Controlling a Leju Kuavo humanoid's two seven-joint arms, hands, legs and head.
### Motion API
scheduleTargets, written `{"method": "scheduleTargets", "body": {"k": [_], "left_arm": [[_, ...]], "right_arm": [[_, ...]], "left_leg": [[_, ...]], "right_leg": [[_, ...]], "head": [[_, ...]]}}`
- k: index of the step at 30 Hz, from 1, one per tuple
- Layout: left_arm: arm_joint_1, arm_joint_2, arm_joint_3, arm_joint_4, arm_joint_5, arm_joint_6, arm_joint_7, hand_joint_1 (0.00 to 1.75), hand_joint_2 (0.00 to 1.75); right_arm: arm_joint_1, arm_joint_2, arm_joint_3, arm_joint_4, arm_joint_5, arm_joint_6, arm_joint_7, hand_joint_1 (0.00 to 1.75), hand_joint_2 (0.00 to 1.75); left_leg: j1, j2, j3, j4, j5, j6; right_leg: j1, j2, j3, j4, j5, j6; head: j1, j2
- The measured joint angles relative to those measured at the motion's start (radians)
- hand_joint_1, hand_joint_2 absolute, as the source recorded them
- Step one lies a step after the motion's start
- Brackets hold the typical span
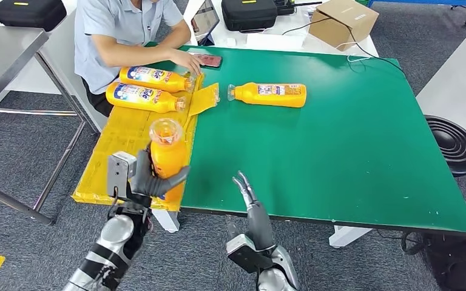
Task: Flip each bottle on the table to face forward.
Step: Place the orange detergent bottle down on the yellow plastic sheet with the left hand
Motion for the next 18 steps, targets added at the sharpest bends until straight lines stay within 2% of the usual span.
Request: {"method": "scheduleTargets", "body": {"k": [4,8,11,14,16,18], "left_arm": [[-0.045,0.014,0.005,0.023,-0.210,0.139,-0.005,1.75,1.75],[-0.132,0.015,0.005,0.103,-0.461,0.267,0.026,1.75,1.75],[-0.192,0.014,-0.002,0.177,-0.606,0.307,0.076,1.75,1.75],[-0.275,0.014,-0.035,0.311,-0.873,0.328,0.193,1.75,1.75],[-0.326,0.009,-0.052,0.409,-0.969,0.311,0.228,1.75,1.75],[-0.371,-0.003,-0.058,0.501,-0.993,0.270,0.246,1.75,1.75]], "right_arm": [[0.018,-0.008,-0.048,-0.002,0.007,-0.005,-0.002,0.00,0.00],[0.026,-0.012,-0.100,-0.001,0.009,-0.003,-0.005,0.00,0.00],[0.028,-0.012,-0.125,0.001,0.009,0.003,-0.007,0.00,0.00],[0.027,-0.008,-0.142,0.006,0.007,0.023,-0.007,0.00,0.00],[0.027,-0.002,-0.148,0.011,0.007,0.041,-0.008,0.00,0.00],[0.027,0.003,-0.150,0.017,0.007,0.061,-0.008,0.00,0.00]], "left_leg": [[0.000,-0.001,0.000,0.000,0.000,0.000],[0.000,-0.001,0.000,0.000,0.000,0.000],[0.000,0.000,0.000,0.000,0.000,0.000],[0.000,-0.001,0.000,0.000,0.001,0.000],[0.000,0.000,0.001,0.000,0.001,0.000],[0.000,0.000,0.001,0.000,0.001,0.000]], "right_leg": [[0.000,0.000,0.000,0.000,0.000,0.000],[0.000,0.000,0.000,0.000,0.000,0.000],[0.000,0.000,0.000,0.000,0.000,0.000],[0.000,0.000,0.001,0.000,0.000,0.000],[0.000,0.000,0.000,0.000,0.000,0.000],[0.000,0.000,0.000,0.000,0.001,0.000]], "head": [[0.000,0.000],[0.000,0.000],[0.000,0.000],[0.000,0.000],[0.000,0.000],[0.000,0.000]]}}
